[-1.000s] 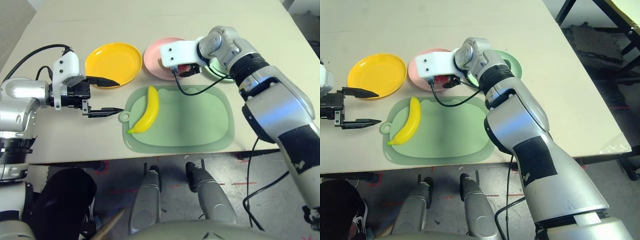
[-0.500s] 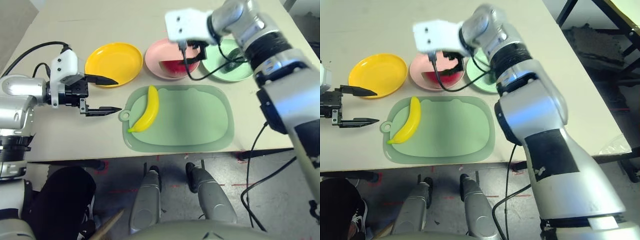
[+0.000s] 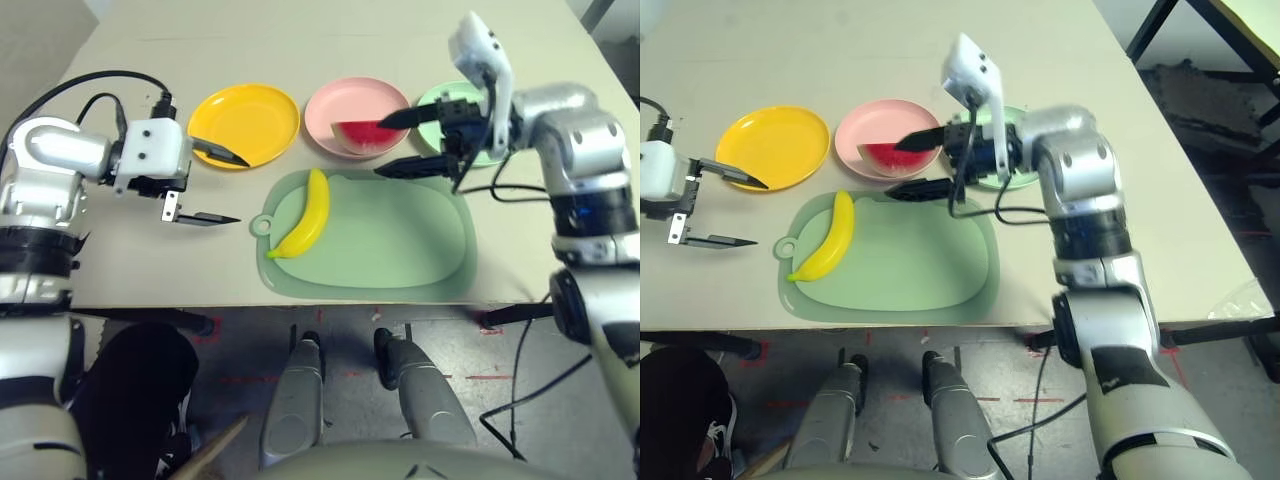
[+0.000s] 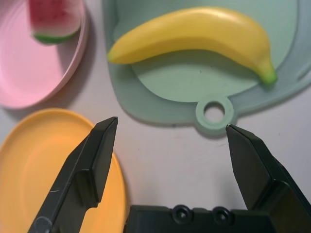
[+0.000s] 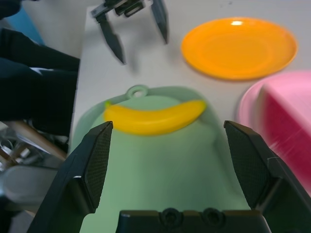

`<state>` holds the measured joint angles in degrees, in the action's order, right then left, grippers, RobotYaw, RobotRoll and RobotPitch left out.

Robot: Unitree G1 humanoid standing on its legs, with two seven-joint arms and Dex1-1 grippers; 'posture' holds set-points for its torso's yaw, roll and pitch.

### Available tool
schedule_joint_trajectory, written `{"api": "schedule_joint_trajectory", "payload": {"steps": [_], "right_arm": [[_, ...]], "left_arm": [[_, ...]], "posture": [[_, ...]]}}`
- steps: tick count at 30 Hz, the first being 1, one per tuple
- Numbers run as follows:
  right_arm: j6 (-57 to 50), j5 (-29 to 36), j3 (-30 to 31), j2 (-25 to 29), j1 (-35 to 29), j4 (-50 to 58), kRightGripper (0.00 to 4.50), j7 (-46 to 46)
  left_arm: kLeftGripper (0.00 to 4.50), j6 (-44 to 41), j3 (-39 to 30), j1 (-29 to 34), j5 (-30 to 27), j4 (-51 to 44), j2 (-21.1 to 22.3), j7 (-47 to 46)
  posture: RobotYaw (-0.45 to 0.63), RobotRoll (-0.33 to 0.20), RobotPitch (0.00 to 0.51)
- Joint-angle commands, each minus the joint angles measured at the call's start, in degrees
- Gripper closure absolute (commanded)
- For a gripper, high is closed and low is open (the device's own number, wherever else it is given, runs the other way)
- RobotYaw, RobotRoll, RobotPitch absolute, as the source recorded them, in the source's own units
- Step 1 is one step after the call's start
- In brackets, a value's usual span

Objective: Place the fruits into color-matched plates.

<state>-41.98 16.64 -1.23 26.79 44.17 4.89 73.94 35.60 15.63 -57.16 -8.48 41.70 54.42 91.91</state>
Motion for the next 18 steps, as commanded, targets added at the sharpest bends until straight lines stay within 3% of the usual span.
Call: {"api": "schedule_joint_trajectory", "payload": {"steps": [1, 10, 18], "right_arm": [[4.17, 3.44, -2.14, -1.79, -8.84, 6.88, 0.03, -5.28], [33.27, -2.12, -1.9, -5.11, -29.58, 3.43, 0.03, -15.9], [40.88, -1.26, -1.68, -6.84, -38.02, 6.79, 0.03, -23.27]], "left_arm": [[0.0, 8.29, 5.03, -6.63, 3.04, 6.52, -3.06, 0.59], [0.0, 16.36, 13.97, -15.59, 2.45, 13.47, -10.7, 0.59], [0.0, 15.41, 19.35, -17.42, -0.79, 12.24, -14.62, 0.59]], "posture": [[0.01, 0.0, 0.328], [0.01, 0.0, 0.33], [-0.01, 0.0, 0.329]]}}
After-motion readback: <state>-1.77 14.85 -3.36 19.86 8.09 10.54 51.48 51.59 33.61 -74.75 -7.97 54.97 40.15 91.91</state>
